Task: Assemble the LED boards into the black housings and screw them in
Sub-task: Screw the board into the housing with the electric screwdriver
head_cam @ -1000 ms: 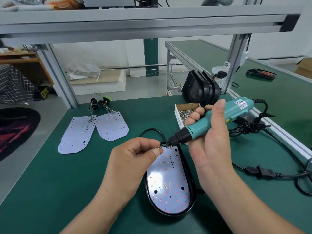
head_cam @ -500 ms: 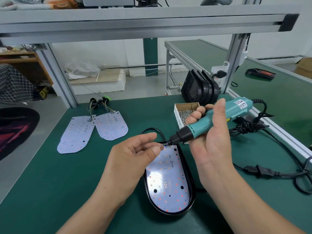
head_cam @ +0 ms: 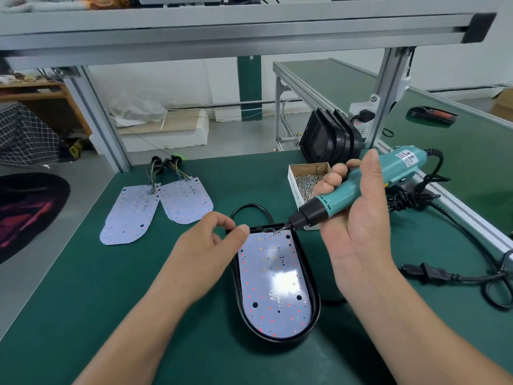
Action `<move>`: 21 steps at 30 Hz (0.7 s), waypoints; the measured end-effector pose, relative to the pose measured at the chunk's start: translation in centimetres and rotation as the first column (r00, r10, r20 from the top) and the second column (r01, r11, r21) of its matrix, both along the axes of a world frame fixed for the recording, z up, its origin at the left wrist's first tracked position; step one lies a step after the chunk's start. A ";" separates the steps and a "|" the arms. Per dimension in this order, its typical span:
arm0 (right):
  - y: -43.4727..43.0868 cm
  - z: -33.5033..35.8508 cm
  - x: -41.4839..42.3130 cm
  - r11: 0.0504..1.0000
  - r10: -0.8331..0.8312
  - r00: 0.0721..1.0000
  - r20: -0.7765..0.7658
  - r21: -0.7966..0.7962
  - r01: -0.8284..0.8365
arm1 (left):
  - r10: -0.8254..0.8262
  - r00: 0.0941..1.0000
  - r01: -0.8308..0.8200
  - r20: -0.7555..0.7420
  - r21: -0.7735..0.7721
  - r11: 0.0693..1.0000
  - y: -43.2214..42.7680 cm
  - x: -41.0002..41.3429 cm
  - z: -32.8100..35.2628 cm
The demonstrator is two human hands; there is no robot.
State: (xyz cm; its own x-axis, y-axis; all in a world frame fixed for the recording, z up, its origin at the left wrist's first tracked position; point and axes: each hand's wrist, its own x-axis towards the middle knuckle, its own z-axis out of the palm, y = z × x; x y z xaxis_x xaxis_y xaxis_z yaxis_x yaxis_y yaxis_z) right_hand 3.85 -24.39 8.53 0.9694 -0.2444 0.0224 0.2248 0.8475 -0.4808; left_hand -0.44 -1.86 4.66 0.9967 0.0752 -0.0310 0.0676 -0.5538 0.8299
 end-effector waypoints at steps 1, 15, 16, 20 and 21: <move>-0.1 0.1 0.0 1.000 0.003 1.000 -0.007 0.004 -0.003 | -0.009 1.000 0.009 0.008 -0.003 1.000 0.0 0.0 -0.1; -2.1 -1.6 -2.1 0.993 0.030 0.999 0.045 -0.119 -0.025 | -0.036 0.988 0.038 -0.148 0.010 0.999 -0.8 0.8 -1.8; -2.1 -1.8 -2.3 0.990 0.040 0.998 0.048 -0.139 -0.033 | -0.042 0.987 0.041 -0.155 -0.013 0.999 -0.8 0.9 -1.8; -1.8 -2.7 -3.2 0.971 0.084 0.995 0.056 -0.231 -0.069 | -0.067 0.984 0.052 -0.163 -0.097 0.994 -1.4 0.8 -1.7; -1.6 -2.9 -3.4 0.965 0.092 0.994 0.052 -0.252 -0.076 | -0.069 0.984 0.052 -0.162 -0.107 0.993 -1.5 0.7 -1.6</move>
